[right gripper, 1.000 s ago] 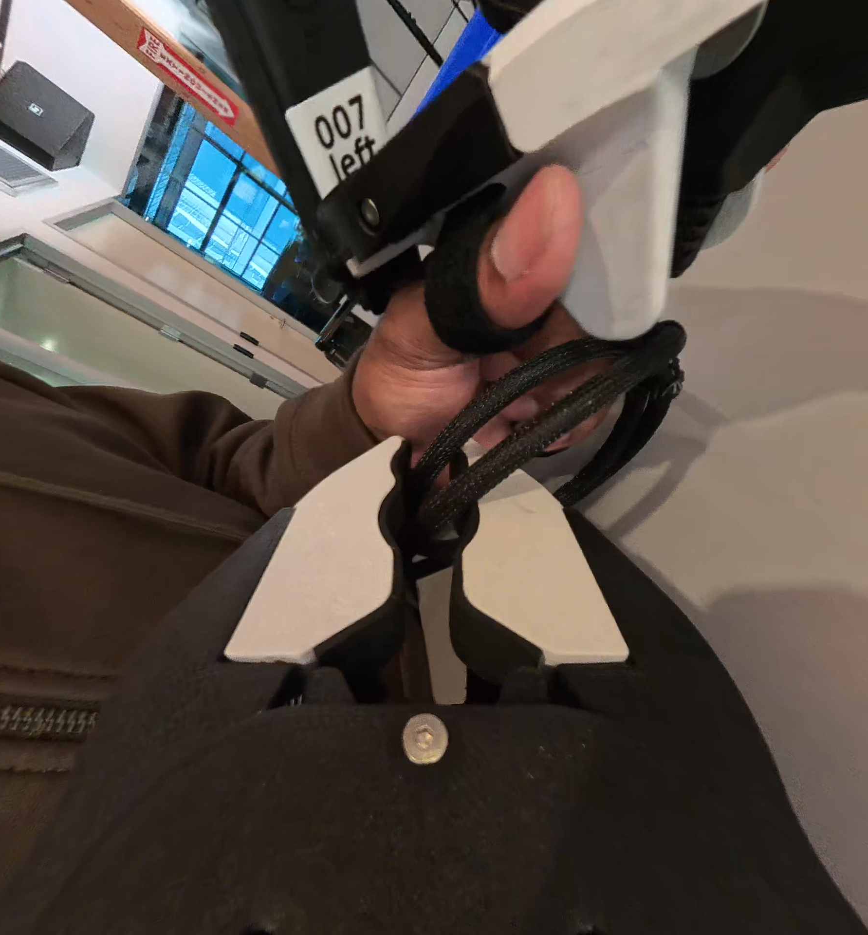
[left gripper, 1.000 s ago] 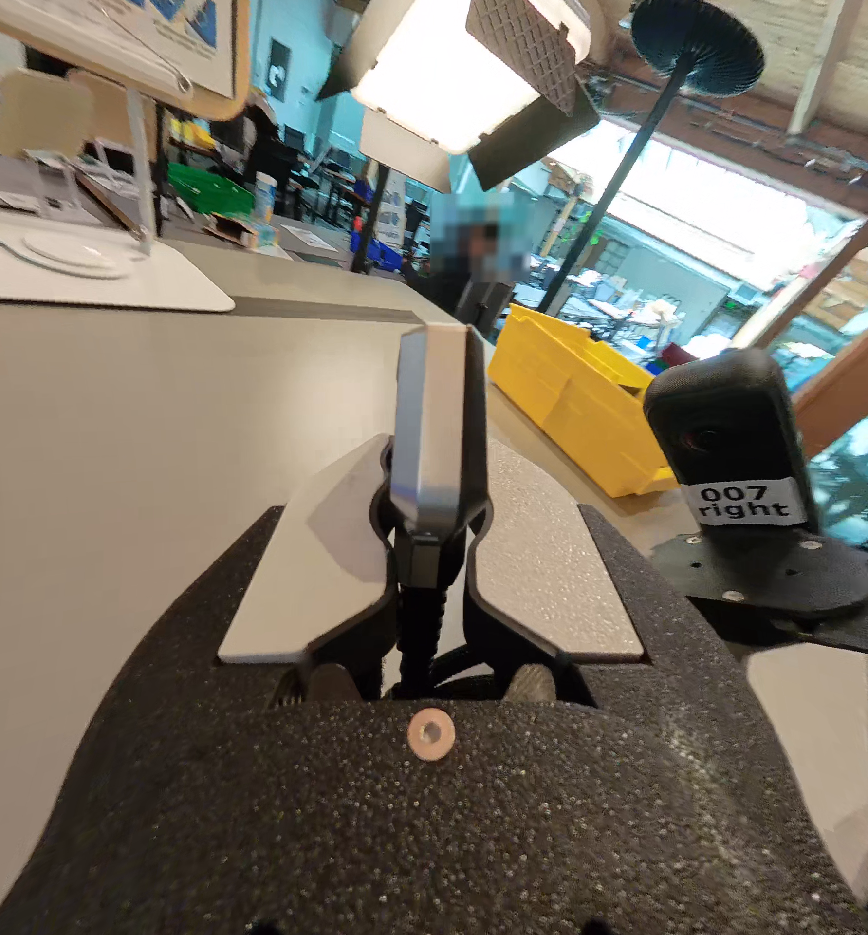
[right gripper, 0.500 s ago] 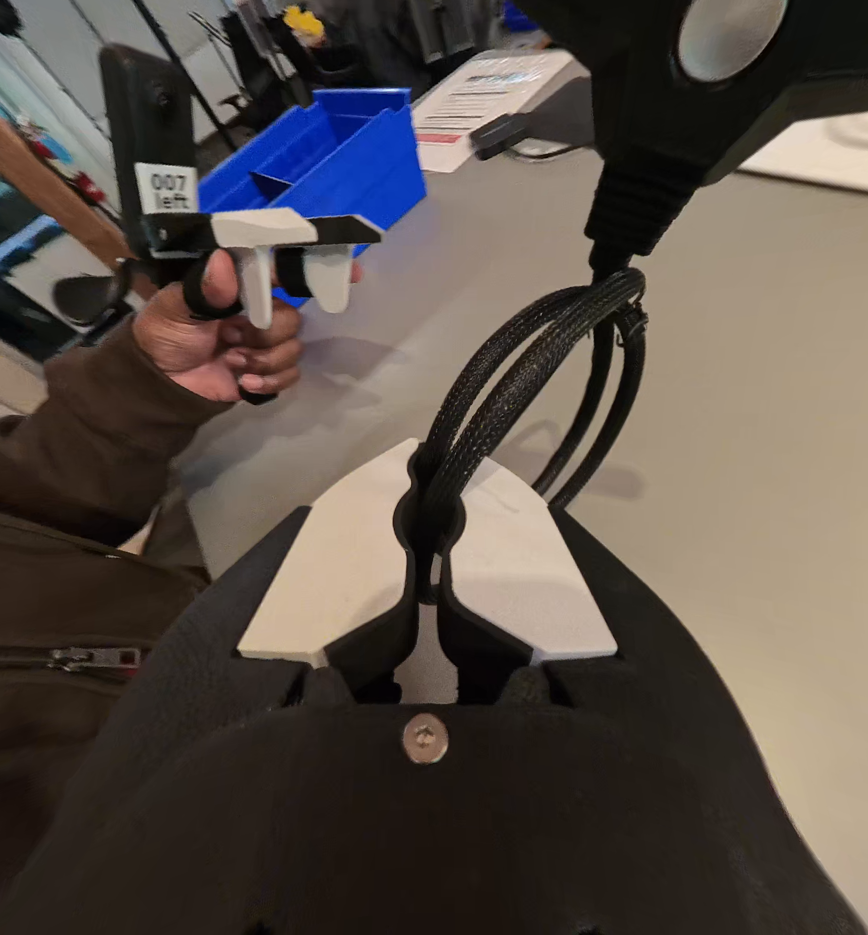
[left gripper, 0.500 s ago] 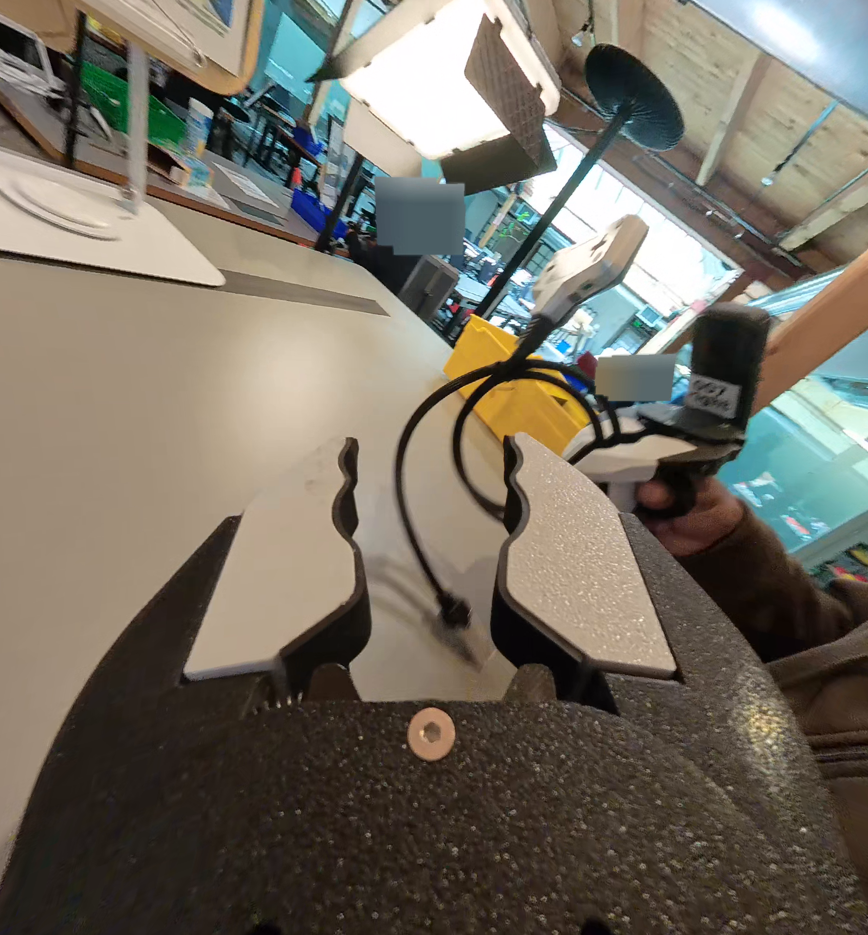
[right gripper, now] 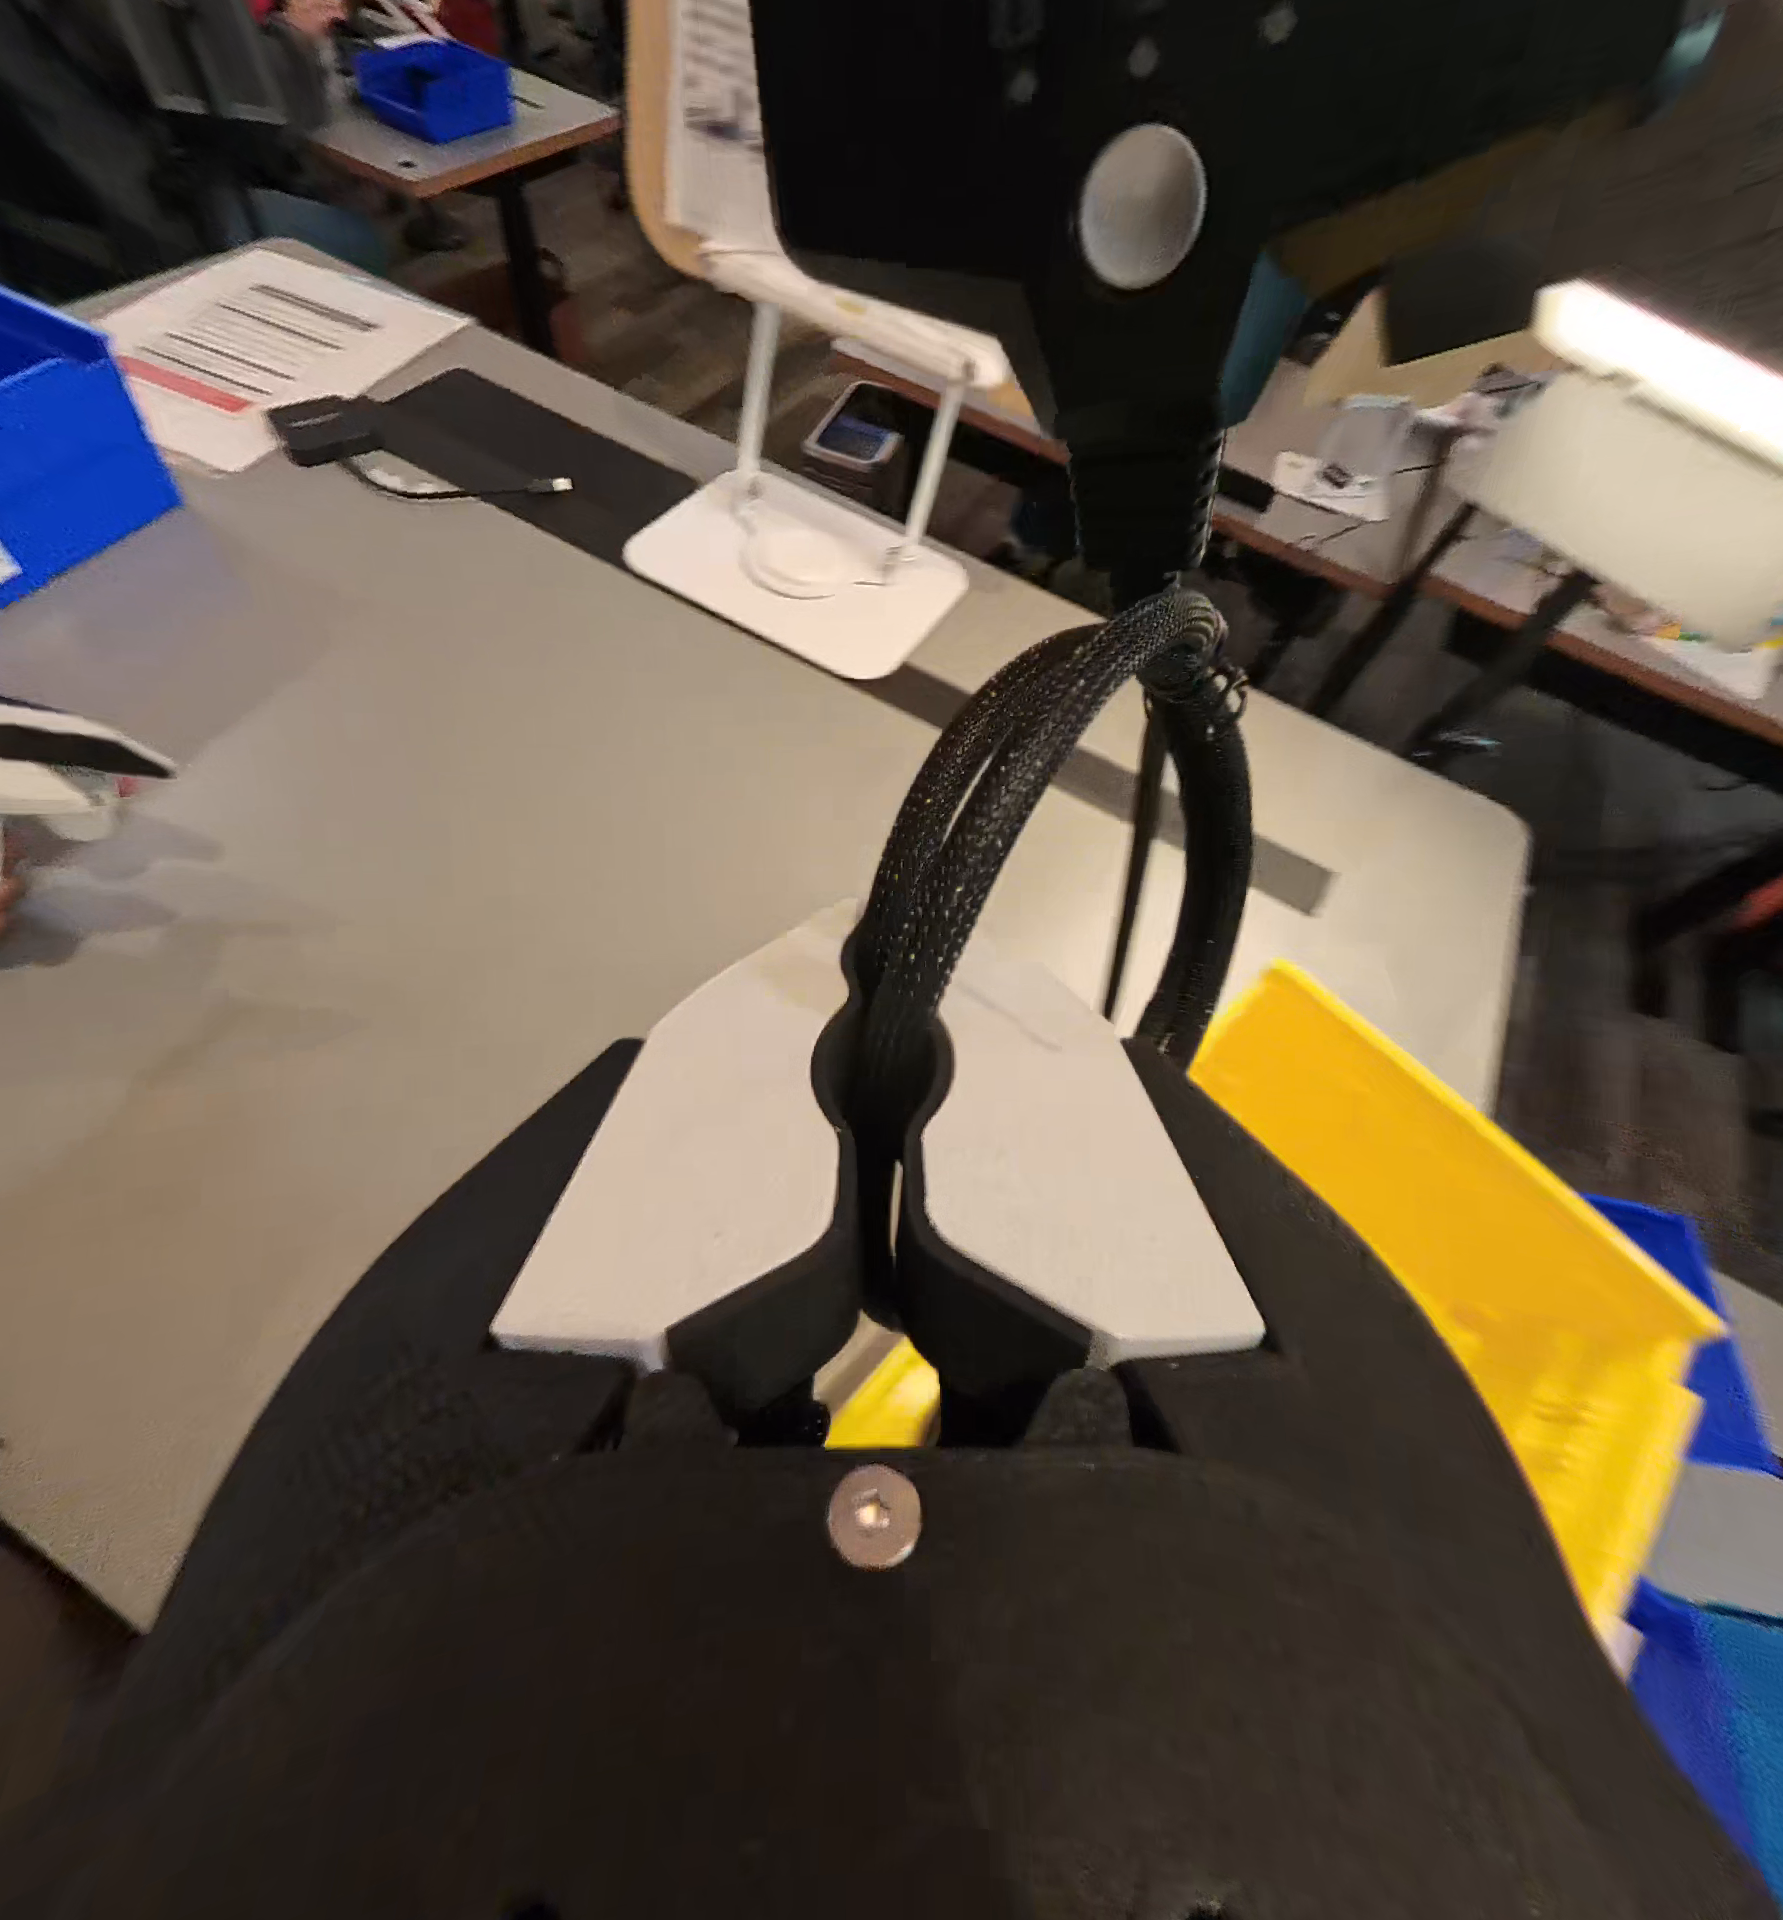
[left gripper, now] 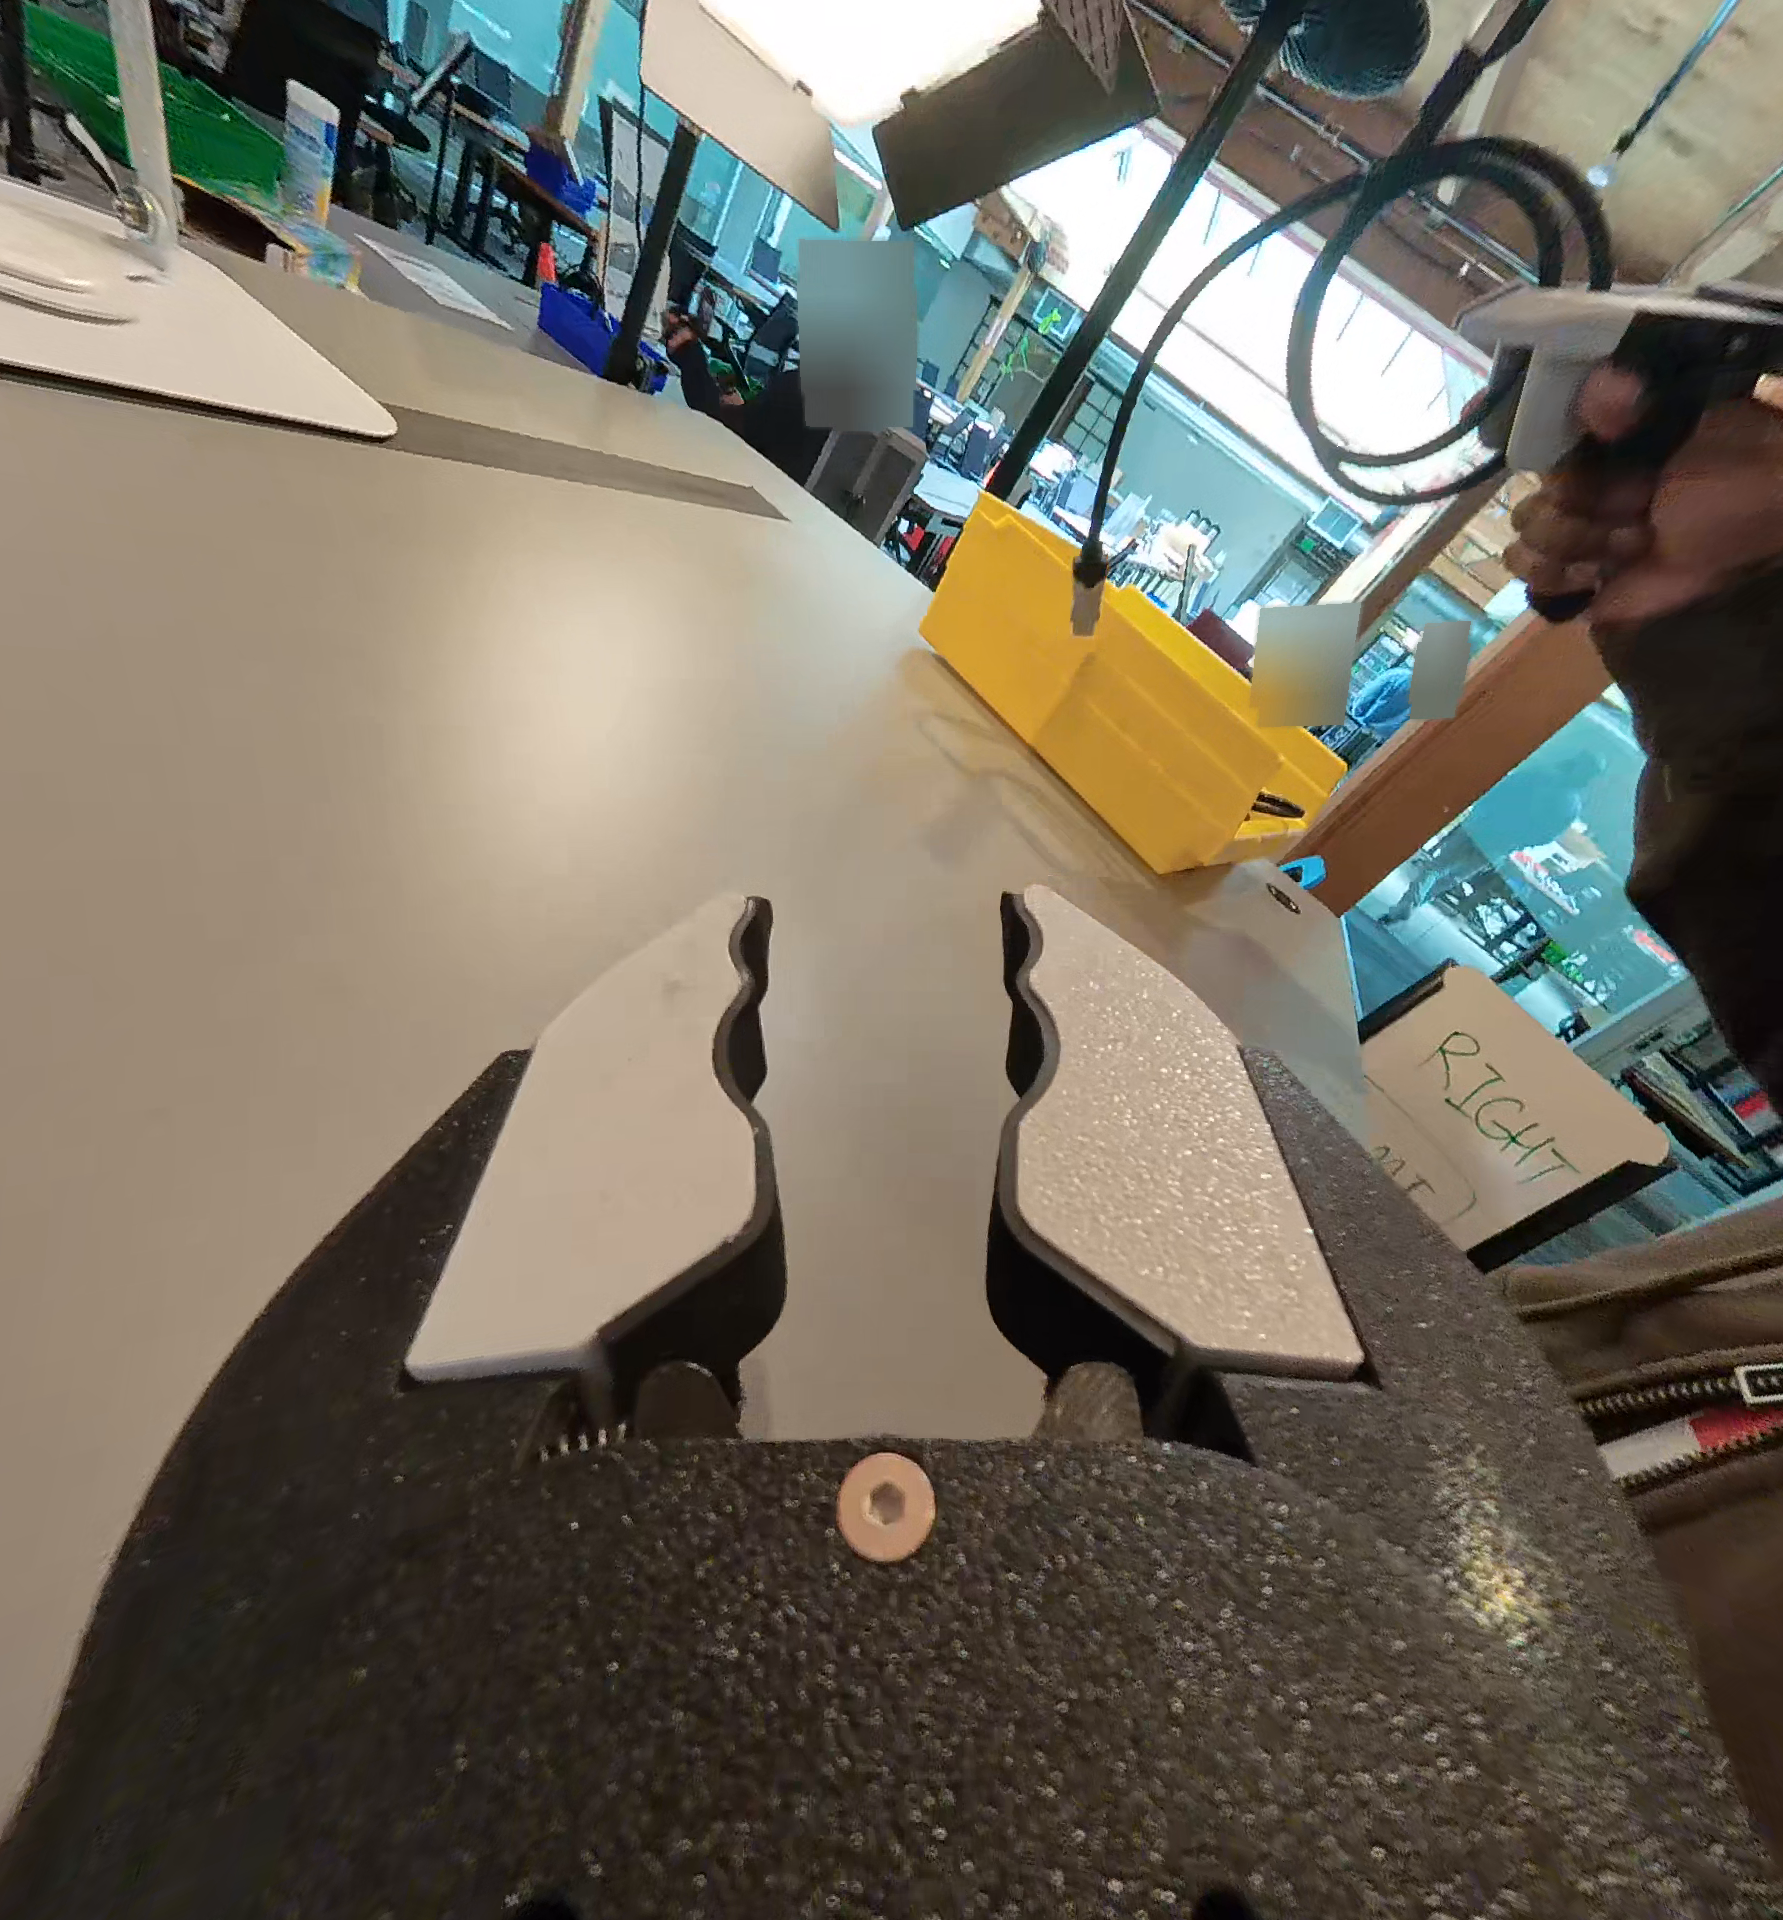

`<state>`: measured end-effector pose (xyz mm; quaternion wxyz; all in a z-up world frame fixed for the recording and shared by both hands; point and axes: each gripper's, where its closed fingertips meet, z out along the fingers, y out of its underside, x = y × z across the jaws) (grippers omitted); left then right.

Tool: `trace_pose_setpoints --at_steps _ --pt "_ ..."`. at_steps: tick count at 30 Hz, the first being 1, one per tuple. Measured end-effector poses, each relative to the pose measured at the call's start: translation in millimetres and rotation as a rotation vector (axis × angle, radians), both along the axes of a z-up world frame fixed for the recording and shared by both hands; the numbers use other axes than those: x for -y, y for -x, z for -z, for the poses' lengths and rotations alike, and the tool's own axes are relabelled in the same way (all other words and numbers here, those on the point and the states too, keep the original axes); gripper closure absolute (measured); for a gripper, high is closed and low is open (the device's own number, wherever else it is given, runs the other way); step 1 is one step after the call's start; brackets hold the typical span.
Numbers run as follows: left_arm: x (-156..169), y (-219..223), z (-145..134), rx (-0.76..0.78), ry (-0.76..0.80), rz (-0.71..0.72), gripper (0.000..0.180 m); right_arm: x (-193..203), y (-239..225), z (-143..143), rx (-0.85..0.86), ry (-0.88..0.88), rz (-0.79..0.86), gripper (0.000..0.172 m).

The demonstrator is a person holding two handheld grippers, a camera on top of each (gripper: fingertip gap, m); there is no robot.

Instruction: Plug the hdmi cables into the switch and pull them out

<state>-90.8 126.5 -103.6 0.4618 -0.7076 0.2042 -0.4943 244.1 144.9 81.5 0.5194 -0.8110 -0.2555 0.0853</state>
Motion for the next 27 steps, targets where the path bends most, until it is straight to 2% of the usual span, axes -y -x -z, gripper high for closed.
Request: trace_pose_setpoints --at_steps 6,11,15,22,27 --pt "0.3 1.0 -1.3 0.012 -0.001 0.001 0.137 -15.3 -87.7 -37.0 0.196 -0.048 0.138 0.172" --pt "0.2 2.9 -2.6 0.021 -0.005 -0.008 0.137 -27.0 -136.8 -34.8 0.365 -0.057 0.206 0.172" --pt "2.5 1.6 -2.0 0.014 -0.005 -0.004 0.137 -36.9 -167.6 -11.6 0.553 -0.024 0.265 0.172" --pt "3.2 -0.5 0.2 -0.006 -0.001 0.0 0.137 -71.1 -192.3 36.2 0.6 0.036 0.289 0.172" --pt "6.4 -1.6 0.6 -0.007 0.004 0.004 0.137 -90.2 -194.2 86.7 0.708 0.145 0.15 0.171"
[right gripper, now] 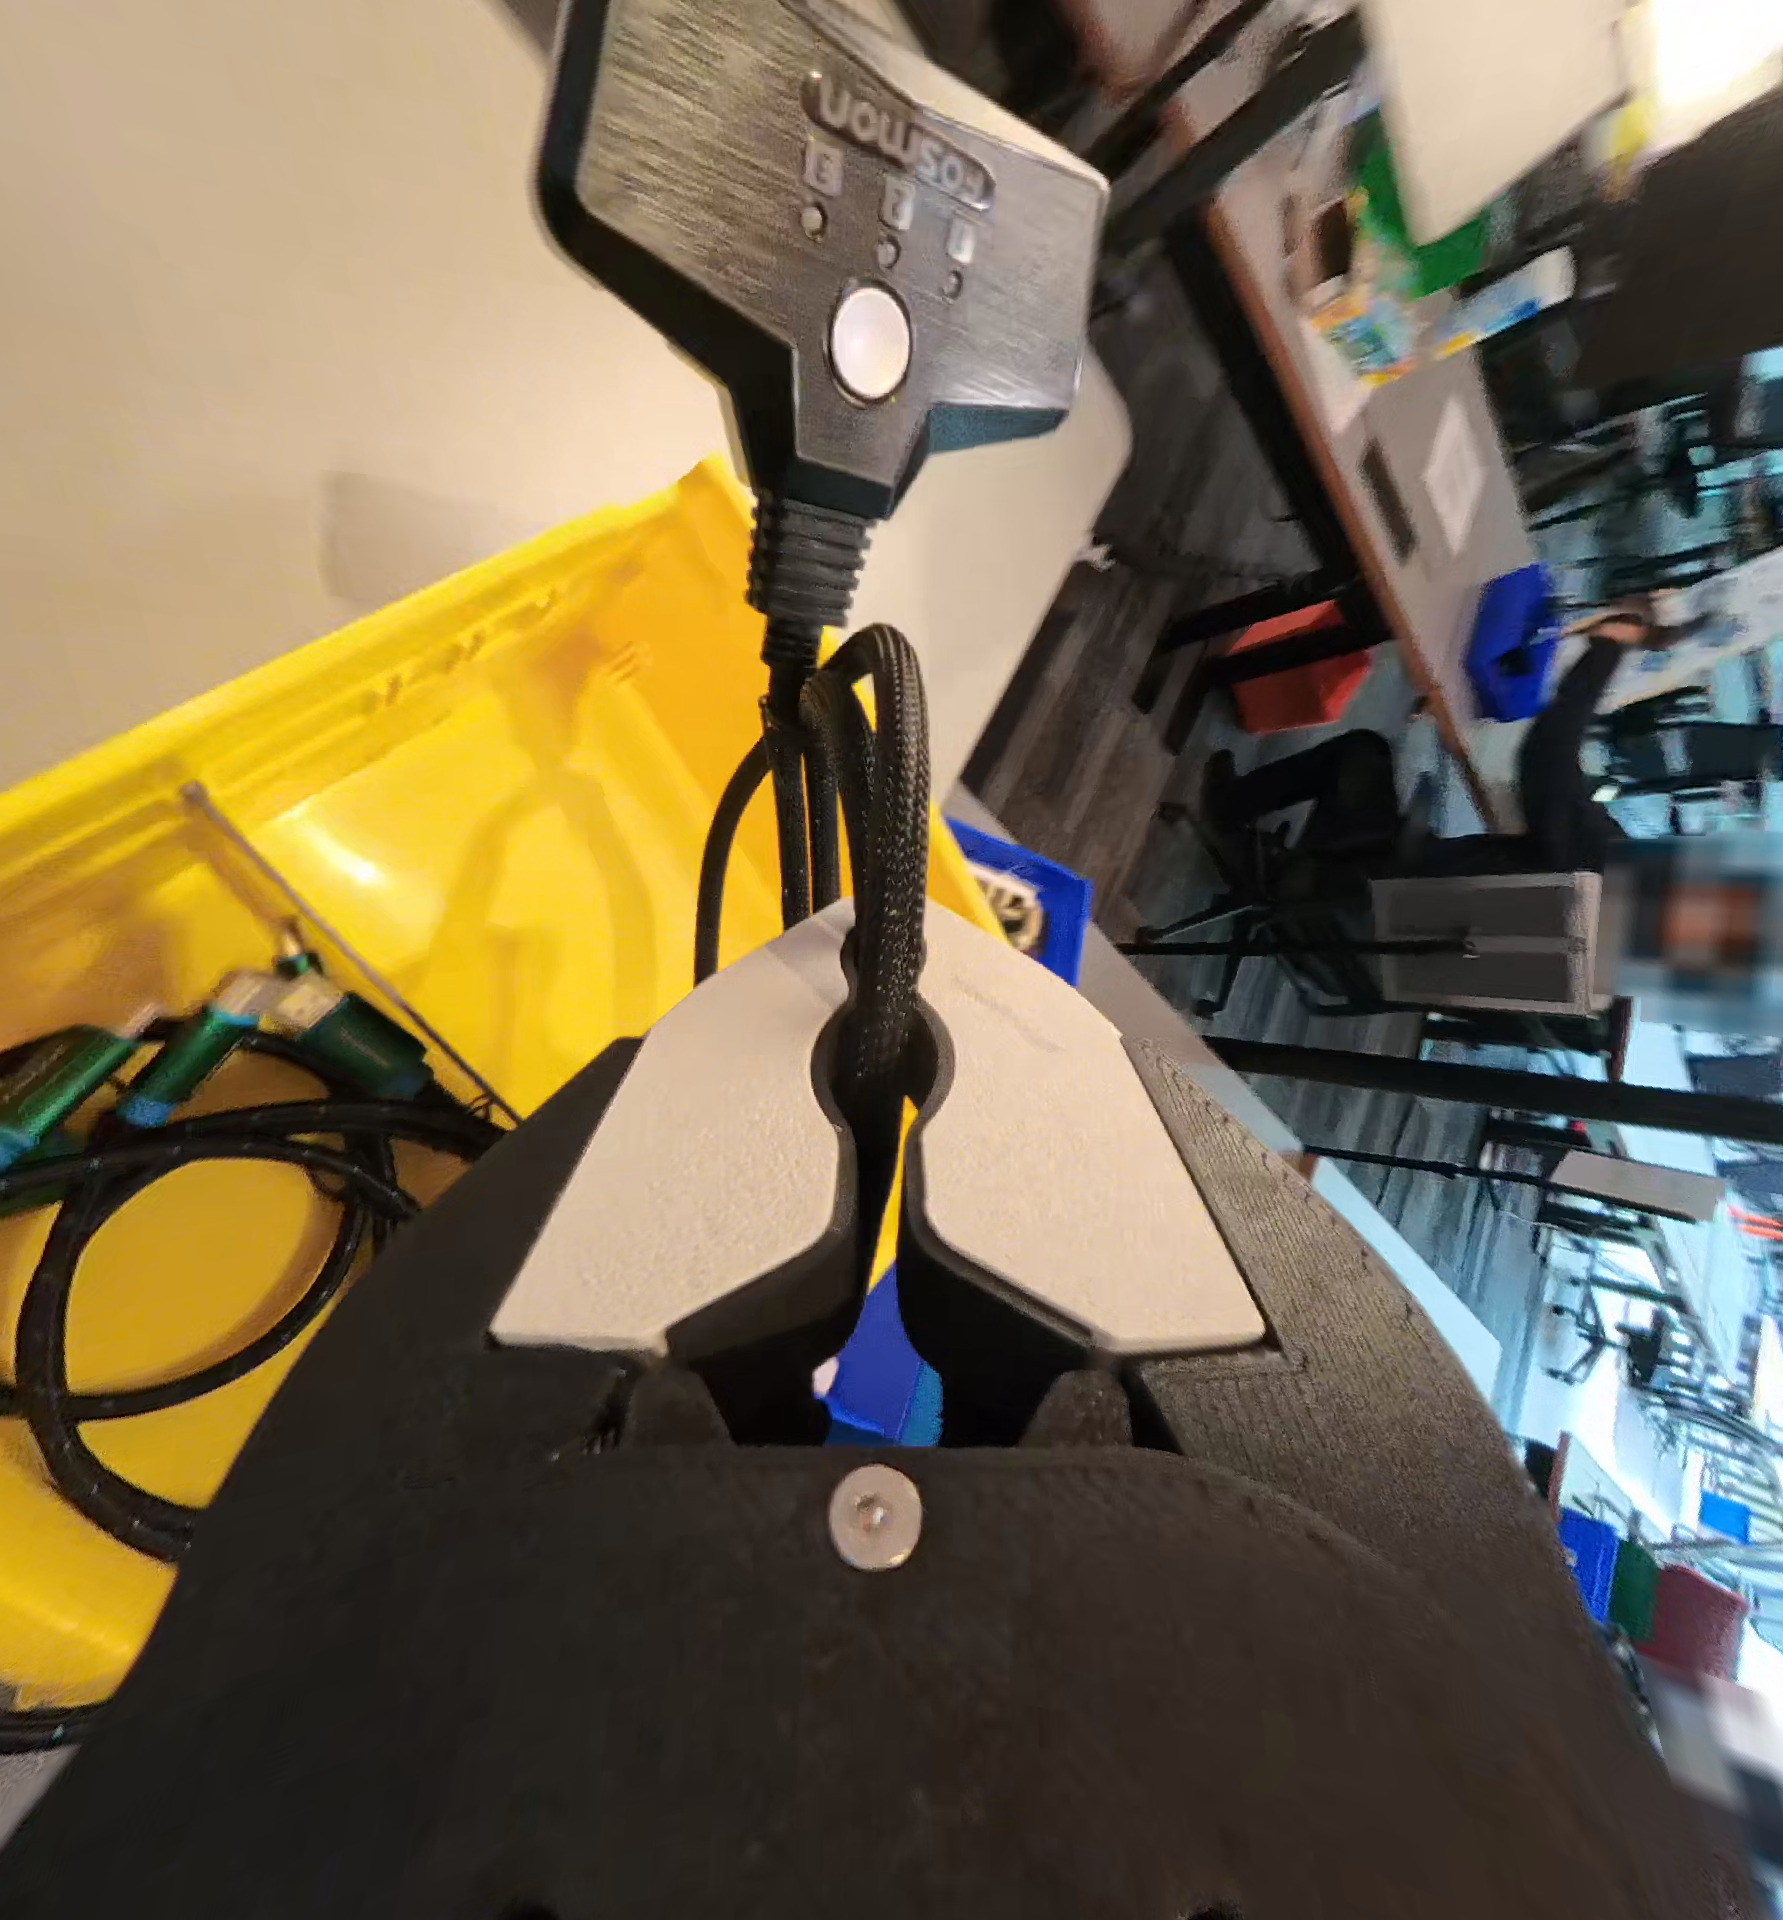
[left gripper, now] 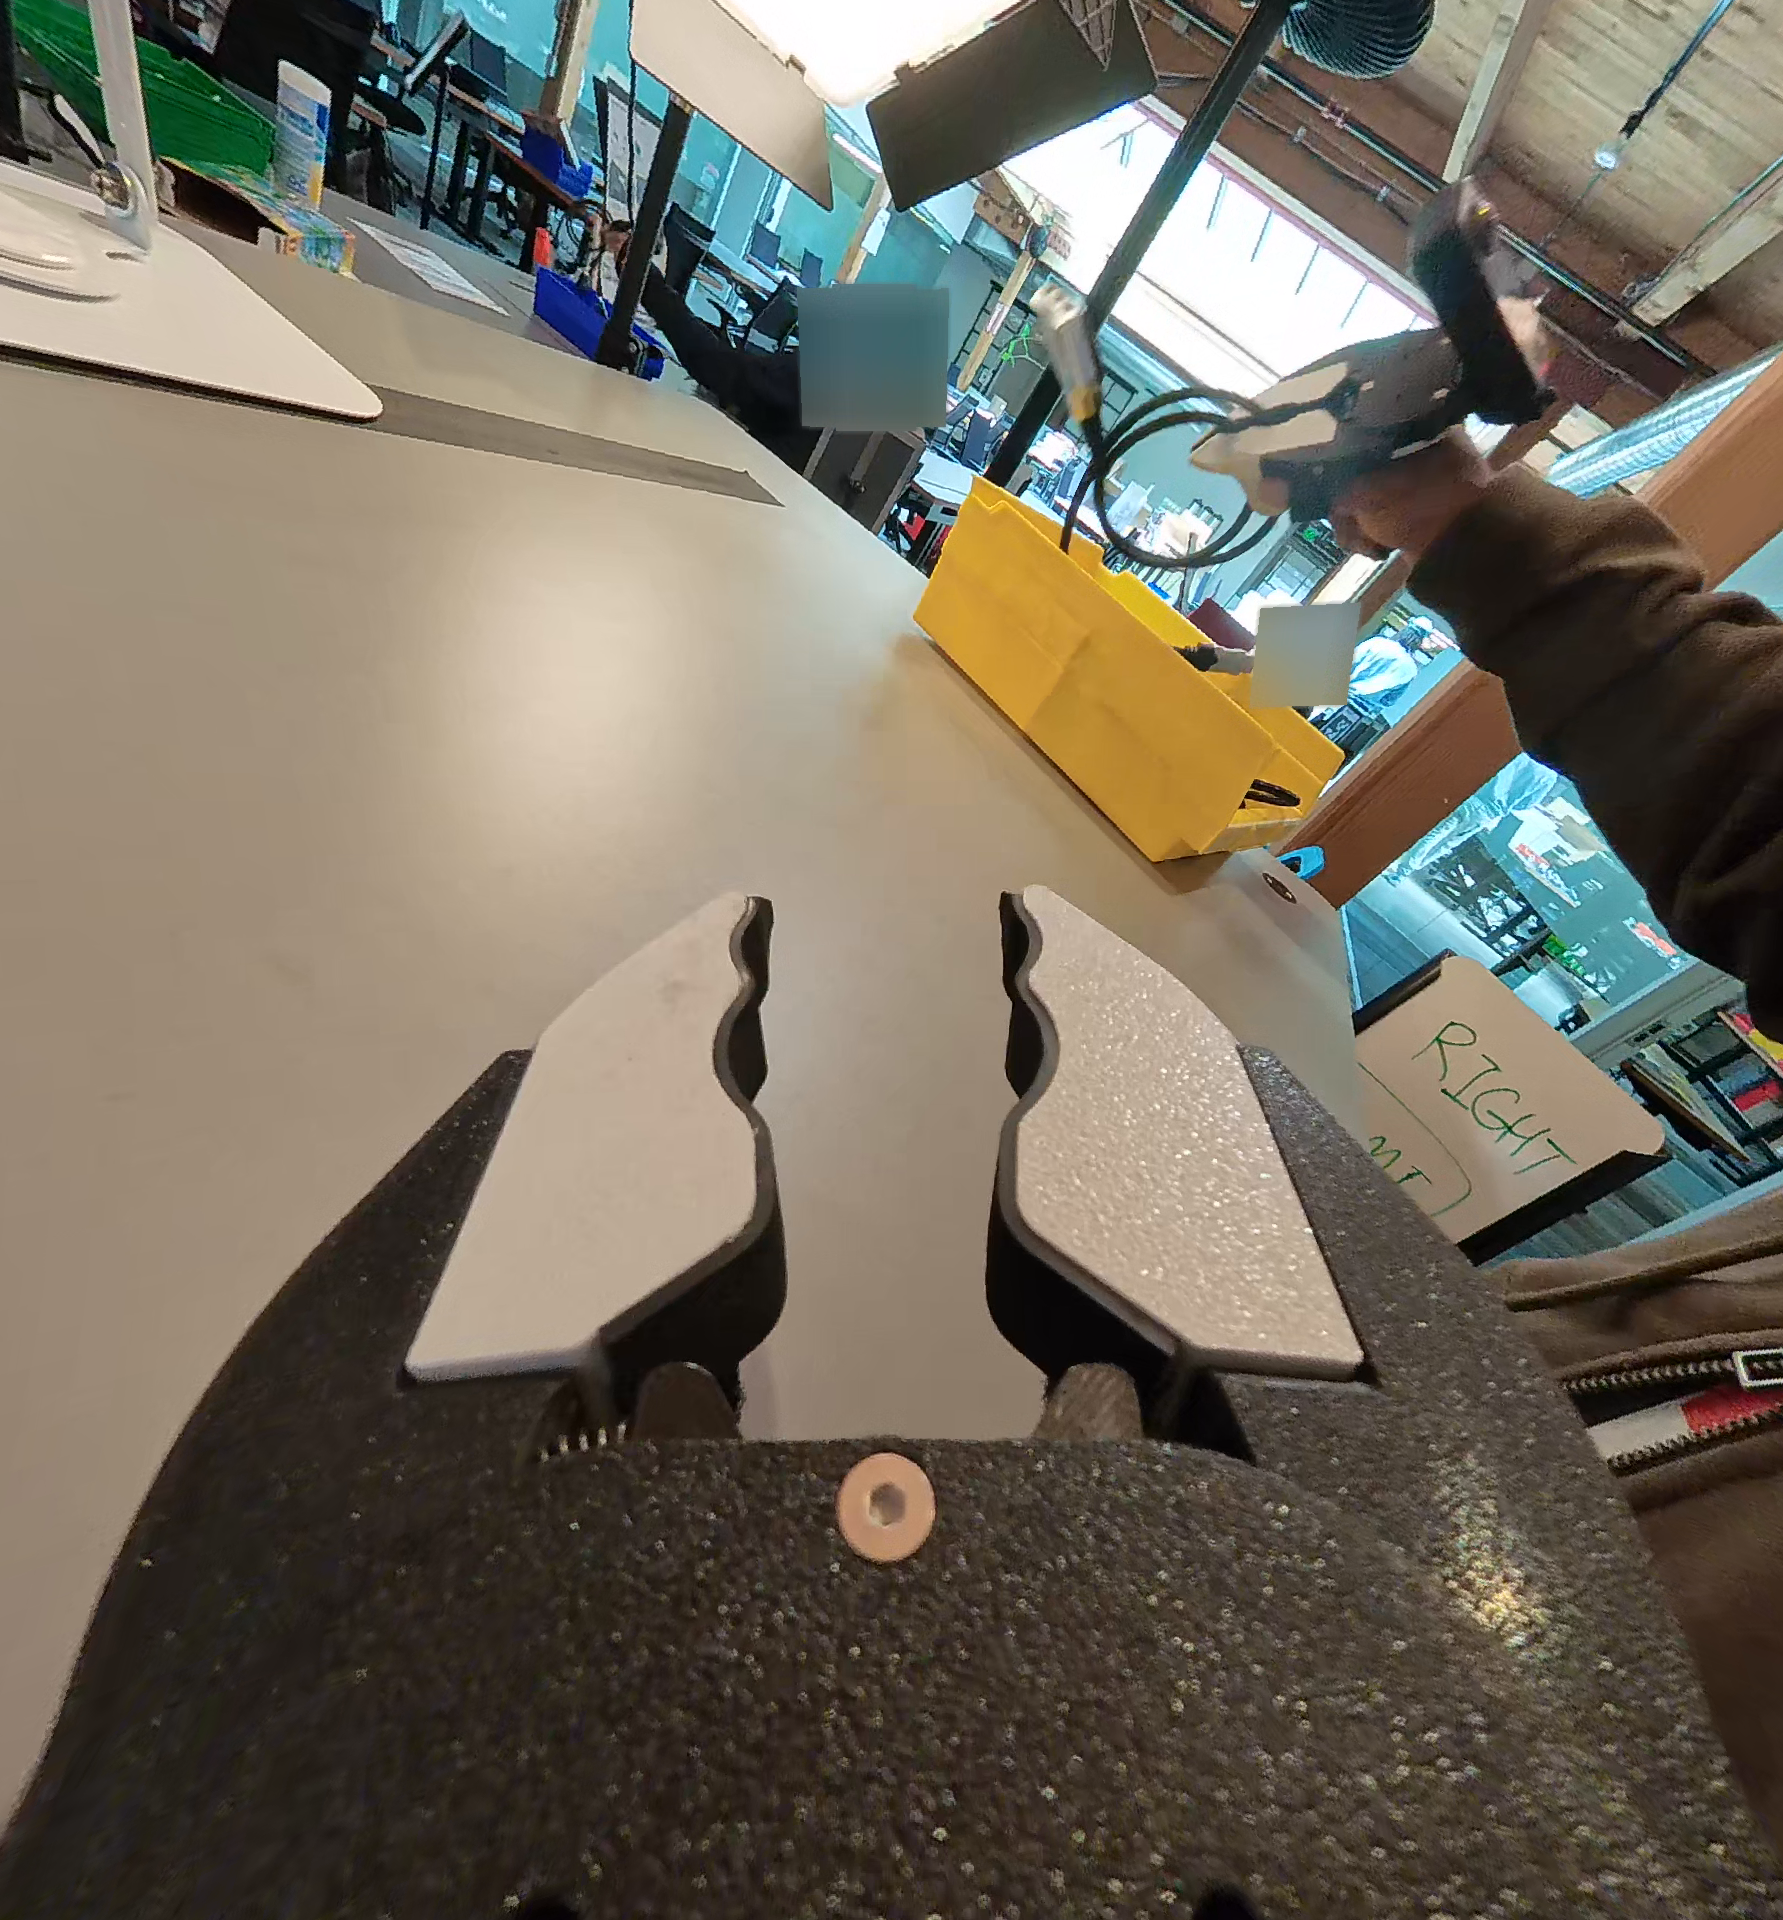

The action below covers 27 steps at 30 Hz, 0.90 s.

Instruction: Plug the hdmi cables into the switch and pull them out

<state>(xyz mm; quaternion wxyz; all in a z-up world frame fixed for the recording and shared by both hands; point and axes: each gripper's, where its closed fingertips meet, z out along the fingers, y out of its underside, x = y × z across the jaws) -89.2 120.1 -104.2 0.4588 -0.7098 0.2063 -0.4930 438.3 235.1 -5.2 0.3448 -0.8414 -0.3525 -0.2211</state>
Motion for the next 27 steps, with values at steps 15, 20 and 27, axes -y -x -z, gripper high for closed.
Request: trace_pose_setpoints --at_steps 15,20,27 --pt "4.5 -2.8 0.7 -0.013 -0.004 0.014 0.138 13.6 -3.1 131.0 -0.163 0.638 0.101 0.172" --pt "4.5 -2.1 0.1 -0.003 -0.001 0.016 0.138 23.3 -3.0 120.2 -0.097 0.624 0.076 0.147" --pt "4.7 -4.5 2.9 -0.014 0.016 0.033 0.139 24.5 12.6 58.5 -0.283 0.472 0.019 0.126"
